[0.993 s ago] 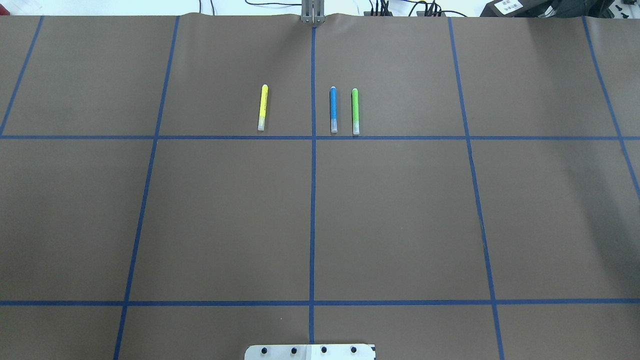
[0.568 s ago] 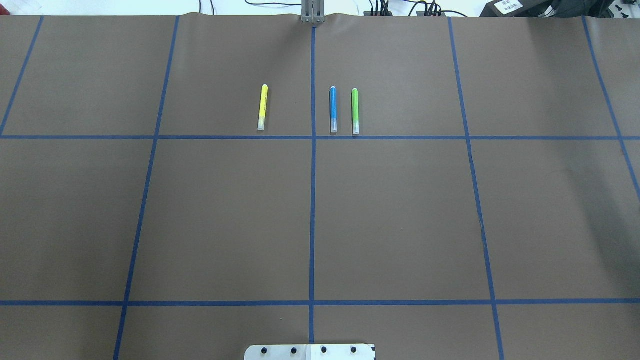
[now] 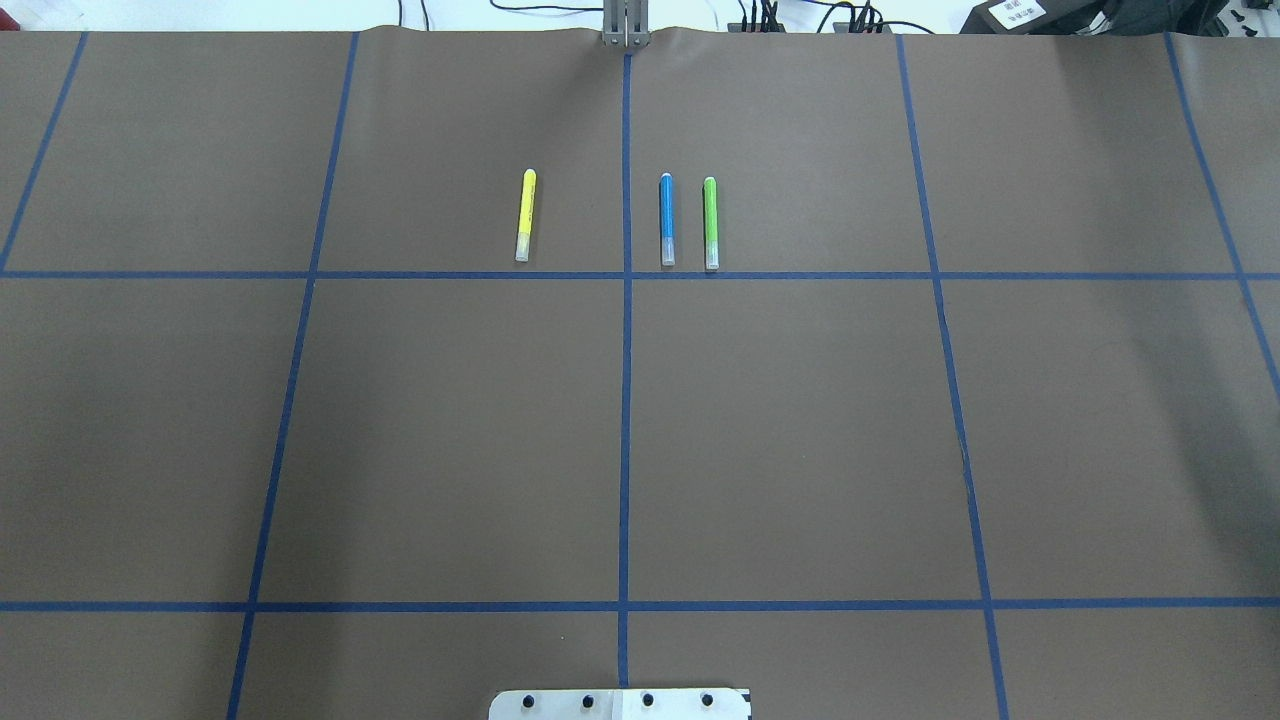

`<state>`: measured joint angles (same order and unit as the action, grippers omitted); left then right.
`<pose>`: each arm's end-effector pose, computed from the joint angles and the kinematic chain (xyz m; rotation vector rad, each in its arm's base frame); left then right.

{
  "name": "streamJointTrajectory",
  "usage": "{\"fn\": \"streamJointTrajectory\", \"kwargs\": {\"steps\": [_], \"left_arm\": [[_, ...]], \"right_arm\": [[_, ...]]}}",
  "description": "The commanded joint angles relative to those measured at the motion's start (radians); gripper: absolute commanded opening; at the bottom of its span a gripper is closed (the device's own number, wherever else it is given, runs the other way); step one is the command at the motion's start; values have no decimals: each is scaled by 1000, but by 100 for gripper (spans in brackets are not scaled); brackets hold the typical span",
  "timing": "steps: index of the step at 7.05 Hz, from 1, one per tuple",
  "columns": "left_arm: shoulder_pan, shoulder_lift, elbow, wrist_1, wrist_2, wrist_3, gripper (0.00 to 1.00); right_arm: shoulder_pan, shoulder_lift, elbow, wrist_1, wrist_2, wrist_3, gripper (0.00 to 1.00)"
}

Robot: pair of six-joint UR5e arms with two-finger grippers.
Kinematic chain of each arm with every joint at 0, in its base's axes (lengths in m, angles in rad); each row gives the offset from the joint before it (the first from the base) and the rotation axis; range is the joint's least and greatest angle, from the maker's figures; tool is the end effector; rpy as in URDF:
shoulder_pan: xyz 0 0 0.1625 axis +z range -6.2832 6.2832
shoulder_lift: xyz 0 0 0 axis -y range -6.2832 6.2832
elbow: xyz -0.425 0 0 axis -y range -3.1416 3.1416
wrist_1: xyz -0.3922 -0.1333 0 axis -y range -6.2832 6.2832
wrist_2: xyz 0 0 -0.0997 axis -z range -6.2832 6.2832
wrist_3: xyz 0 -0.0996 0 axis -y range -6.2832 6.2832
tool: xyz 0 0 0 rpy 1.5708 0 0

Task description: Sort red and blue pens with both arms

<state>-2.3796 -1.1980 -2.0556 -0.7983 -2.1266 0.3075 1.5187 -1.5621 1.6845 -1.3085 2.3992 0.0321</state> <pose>-0.2451 -0.1223 0.6425 -0.2668 0.8089 -0.6547 0.0332 -0.5131 0.5646 0.3277 -0.8327 -0.1779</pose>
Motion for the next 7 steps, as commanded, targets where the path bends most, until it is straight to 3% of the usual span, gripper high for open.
{"fn": "streamJointTrajectory", "kwargs": {"steps": [1,3,4,7], "left_arm": [[249,-3,-32,-249,-32,-7,100],[432,-8,-29,-427,-36,-7,100],[501,-65,-25,-429,-108,-31,100],[725,-184,10,-452,-147,-165,100]], "right_arm": [[0,-3,-11,0,2,0,100],[0,-4,-23,-2,2,2,100],[0,-6,-29,-2,2,2,100],[0,-15,-43,-2,3,2,100]]}}
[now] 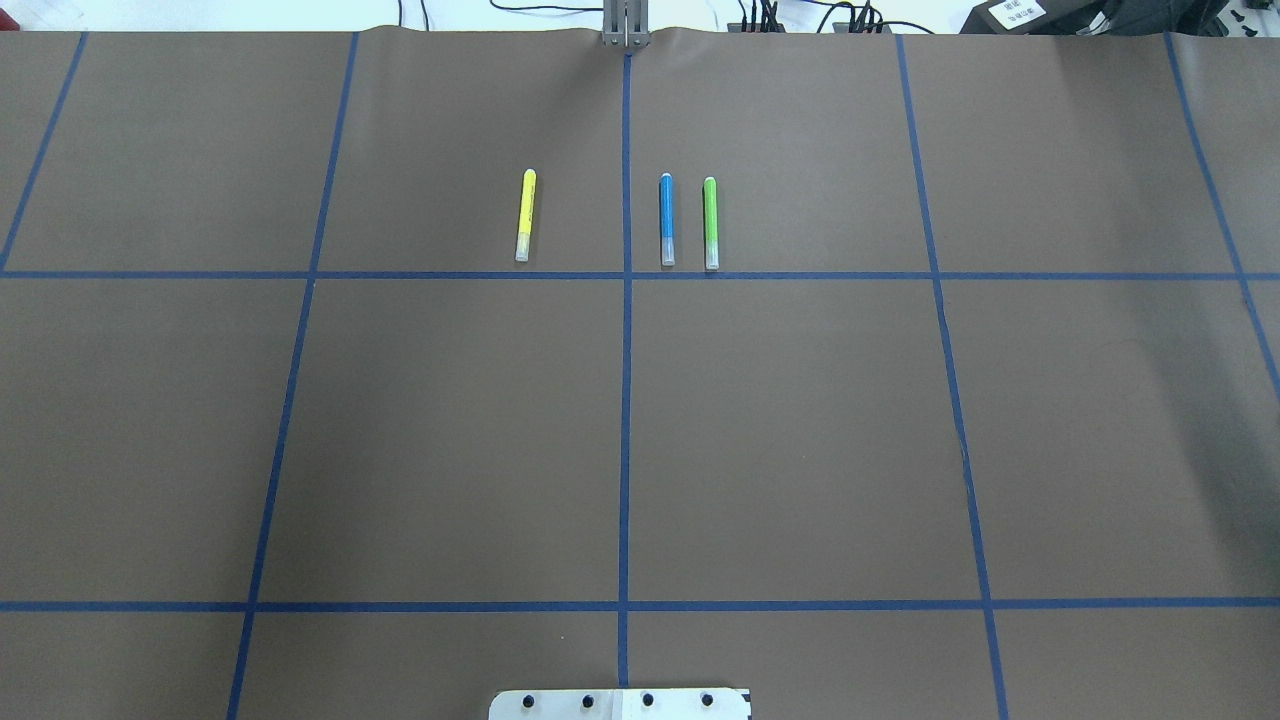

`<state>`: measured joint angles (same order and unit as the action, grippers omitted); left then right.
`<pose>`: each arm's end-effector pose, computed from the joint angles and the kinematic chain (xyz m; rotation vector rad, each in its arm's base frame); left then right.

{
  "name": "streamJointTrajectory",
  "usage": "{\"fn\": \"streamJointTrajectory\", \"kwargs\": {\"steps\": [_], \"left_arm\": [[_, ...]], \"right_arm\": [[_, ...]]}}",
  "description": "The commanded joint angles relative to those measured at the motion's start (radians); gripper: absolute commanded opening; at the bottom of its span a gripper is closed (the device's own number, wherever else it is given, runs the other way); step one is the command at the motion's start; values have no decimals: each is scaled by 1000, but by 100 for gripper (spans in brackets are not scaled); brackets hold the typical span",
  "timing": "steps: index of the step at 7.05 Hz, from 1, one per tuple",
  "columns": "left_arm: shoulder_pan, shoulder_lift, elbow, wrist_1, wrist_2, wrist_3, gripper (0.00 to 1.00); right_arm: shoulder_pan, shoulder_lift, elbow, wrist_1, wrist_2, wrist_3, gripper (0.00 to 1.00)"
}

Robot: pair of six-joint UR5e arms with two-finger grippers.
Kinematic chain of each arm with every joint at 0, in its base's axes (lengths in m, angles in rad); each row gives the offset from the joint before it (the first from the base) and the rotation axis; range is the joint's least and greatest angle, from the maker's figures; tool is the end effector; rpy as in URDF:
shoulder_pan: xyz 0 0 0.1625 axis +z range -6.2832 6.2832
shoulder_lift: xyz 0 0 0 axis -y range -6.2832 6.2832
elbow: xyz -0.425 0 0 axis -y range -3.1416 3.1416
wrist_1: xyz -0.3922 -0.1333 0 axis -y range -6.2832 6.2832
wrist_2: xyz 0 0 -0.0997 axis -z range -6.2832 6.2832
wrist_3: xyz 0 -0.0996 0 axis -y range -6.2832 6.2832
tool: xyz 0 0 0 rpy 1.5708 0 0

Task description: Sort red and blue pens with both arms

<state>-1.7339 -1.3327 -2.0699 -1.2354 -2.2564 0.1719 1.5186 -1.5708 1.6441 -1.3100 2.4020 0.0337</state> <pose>-0.1298 -0.3560 0.5586 0.0438 0.6876 -0.0171 0.0332 -0.5098 0.5895 0.2790 -0.8362 -0.1561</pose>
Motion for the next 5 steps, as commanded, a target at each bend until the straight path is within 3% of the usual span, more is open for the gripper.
{"fn": "streamJointTrajectory", "kwargs": {"steps": [1,3,4,5], "left_arm": [[106,-71,116,-111,-61,-29,100],[122,-86,302,-403,-66,-46,100],[126,-118,312,-417,-66,-181,100],[126,-120,310,-418,-66,-198,100]], "right_arm": [[0,-6,-3,0,2,2,100],[-32,3,23,6,2,117,100],[-91,15,67,5,-3,227,100],[-154,34,107,3,-12,362,100]]}}
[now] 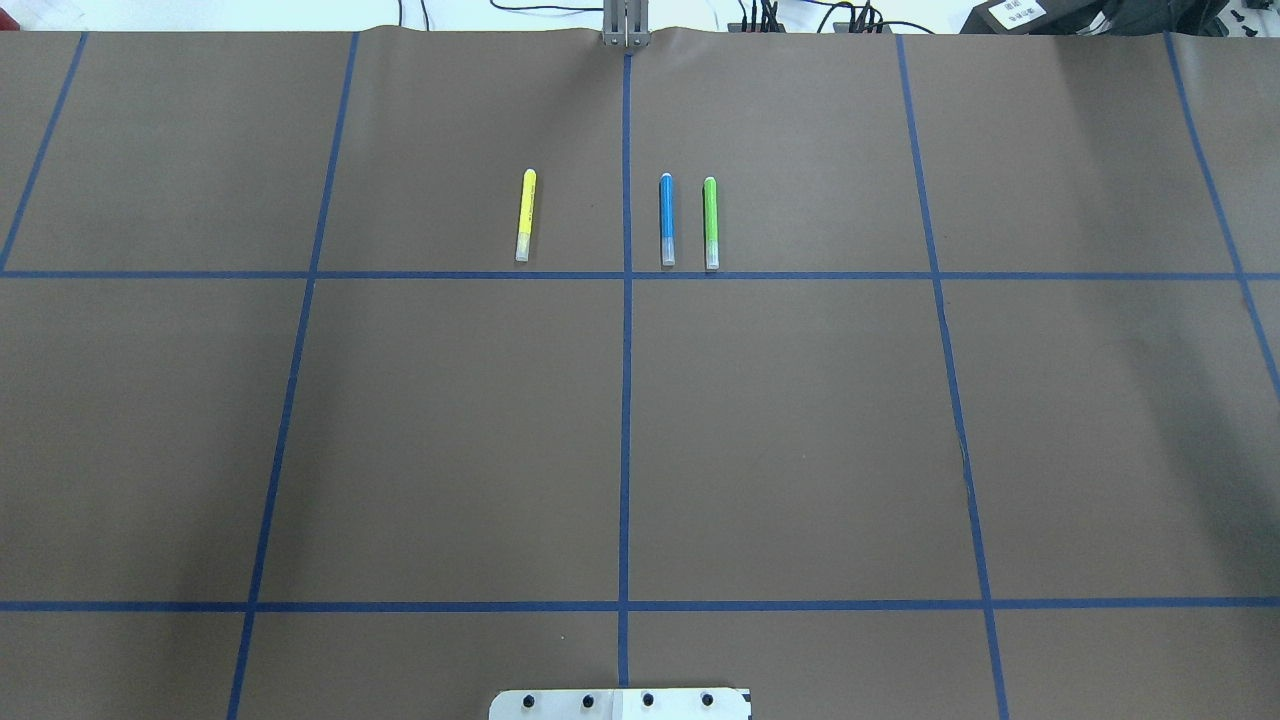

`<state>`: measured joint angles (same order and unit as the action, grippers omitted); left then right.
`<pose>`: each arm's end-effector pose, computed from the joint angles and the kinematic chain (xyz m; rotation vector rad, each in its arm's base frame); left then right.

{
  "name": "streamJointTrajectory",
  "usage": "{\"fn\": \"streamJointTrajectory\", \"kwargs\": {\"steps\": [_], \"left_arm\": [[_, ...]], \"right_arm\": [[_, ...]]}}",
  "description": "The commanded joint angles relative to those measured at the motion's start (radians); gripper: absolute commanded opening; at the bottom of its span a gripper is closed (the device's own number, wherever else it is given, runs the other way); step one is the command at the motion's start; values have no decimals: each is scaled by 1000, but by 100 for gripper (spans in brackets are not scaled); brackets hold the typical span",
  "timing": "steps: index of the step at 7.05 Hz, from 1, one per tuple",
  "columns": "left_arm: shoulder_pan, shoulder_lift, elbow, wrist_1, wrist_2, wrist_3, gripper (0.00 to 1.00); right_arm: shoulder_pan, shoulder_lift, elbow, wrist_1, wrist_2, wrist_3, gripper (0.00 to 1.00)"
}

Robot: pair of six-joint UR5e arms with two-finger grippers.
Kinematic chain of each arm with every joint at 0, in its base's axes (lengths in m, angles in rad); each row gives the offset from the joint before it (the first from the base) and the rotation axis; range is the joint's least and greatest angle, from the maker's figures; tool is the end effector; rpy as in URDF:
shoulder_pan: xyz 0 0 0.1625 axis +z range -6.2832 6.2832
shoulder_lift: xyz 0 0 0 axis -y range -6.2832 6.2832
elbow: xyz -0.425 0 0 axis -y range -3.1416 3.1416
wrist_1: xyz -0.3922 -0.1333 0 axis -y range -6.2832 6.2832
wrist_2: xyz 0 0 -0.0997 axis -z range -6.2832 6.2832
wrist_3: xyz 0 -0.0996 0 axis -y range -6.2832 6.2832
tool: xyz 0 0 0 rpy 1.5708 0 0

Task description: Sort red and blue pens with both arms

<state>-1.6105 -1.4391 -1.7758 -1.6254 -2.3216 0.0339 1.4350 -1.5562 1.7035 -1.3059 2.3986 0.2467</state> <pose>-0.0829 -0.4406 0.6146 0.1493 0.7448 0.0425 -0.0100 -0.5159 0.5517 0.2259 -0.8737 -0.0673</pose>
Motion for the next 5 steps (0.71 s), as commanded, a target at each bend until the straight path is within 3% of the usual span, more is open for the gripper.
{"fn": "streamJointTrajectory", "kwargs": {"steps": [1,3,4,5], "left_arm": [[4,-15,16,-30,-2,-62,100],[4,-15,16,-34,-2,-60,100],[4,-14,16,-34,-4,-60,100],[4,-12,16,-34,-4,-60,100]], "right_arm": [[-144,54,82,-1,-48,281,100],[-389,221,71,-30,-247,595,100],[-486,360,32,-102,-318,729,100],[-560,547,-73,-165,-372,869,100]]}}
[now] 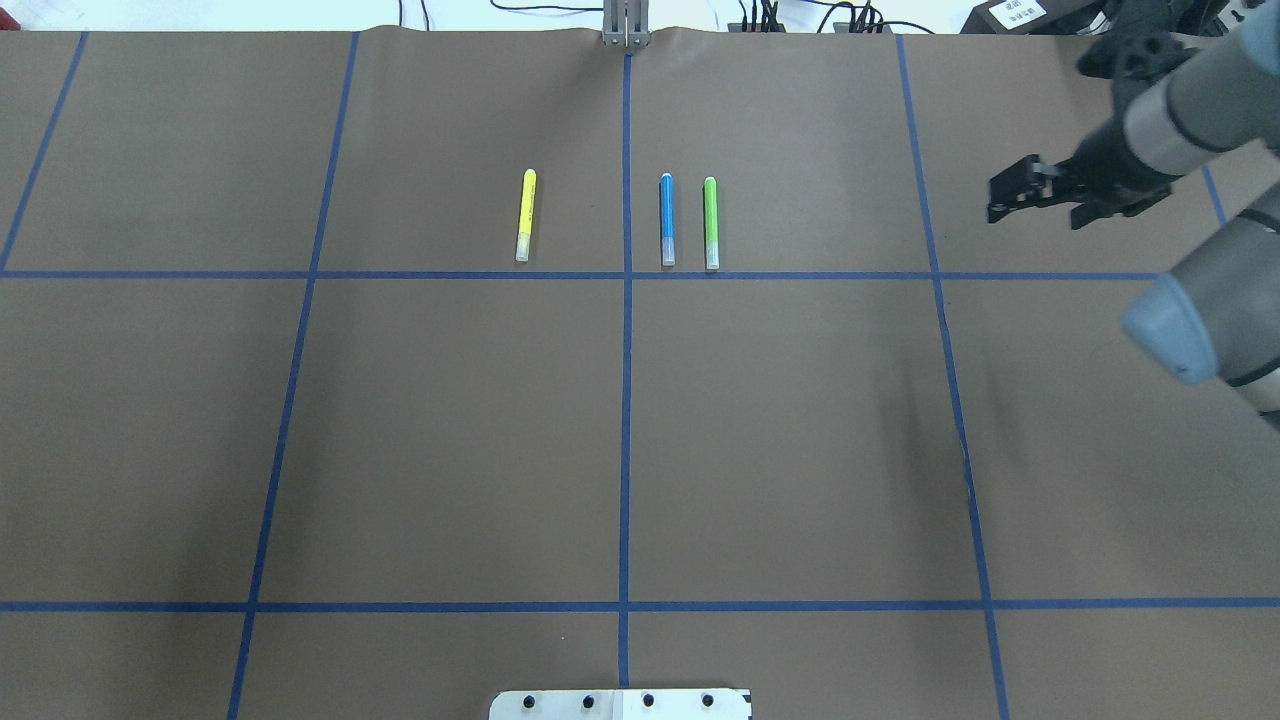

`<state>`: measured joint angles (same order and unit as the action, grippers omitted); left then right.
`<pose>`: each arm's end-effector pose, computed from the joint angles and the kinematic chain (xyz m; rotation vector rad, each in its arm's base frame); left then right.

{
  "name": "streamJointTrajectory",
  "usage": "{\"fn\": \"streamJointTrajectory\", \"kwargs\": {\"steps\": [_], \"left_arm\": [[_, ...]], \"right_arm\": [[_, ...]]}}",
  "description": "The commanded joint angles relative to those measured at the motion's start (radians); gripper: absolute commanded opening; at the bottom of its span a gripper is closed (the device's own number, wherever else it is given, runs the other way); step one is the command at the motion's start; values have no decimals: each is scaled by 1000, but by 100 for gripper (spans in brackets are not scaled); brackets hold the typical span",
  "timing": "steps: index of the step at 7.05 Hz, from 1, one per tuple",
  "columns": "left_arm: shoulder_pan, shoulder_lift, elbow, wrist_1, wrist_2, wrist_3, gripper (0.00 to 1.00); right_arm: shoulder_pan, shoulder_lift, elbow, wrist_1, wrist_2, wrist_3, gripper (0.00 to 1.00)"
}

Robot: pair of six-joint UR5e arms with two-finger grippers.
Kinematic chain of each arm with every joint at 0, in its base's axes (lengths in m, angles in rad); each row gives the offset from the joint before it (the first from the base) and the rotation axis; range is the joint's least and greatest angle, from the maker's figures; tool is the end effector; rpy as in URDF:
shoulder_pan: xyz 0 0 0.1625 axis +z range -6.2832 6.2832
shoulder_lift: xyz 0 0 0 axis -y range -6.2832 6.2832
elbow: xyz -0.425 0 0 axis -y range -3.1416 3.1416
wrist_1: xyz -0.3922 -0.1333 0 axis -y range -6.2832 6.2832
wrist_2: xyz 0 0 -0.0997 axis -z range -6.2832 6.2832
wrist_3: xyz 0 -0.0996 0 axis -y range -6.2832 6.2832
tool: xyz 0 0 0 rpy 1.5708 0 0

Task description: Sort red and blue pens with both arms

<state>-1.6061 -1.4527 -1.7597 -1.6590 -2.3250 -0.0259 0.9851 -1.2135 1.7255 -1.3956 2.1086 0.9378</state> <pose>-0.0810 -0.4485 0.6127 0.1549 0.7517 0.0018 -0.2752 -0.5637 0.3714 0.1287 -0.8357 0.1462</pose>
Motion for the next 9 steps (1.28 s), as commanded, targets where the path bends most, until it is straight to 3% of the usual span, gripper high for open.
{"fn": "streamJointTrajectory", "kwargs": {"steps": [1,4,6,7,9], "left_arm": [[0,2,2,-1,0,0,100],[0,3,5,-1,0,0,100],[0,6,5,-1,1,0,100],[0,6,3,-2,1,-2,100],[0,8,5,-13,1,-3,100]], "right_arm": [[-153,377,-259,-74,-126,273,100],[-190,575,-540,-60,-124,242,100],[-197,719,-735,-68,1,162,100],[-215,764,-817,-63,4,159,100],[-247,769,-845,-62,4,148,100]]}}
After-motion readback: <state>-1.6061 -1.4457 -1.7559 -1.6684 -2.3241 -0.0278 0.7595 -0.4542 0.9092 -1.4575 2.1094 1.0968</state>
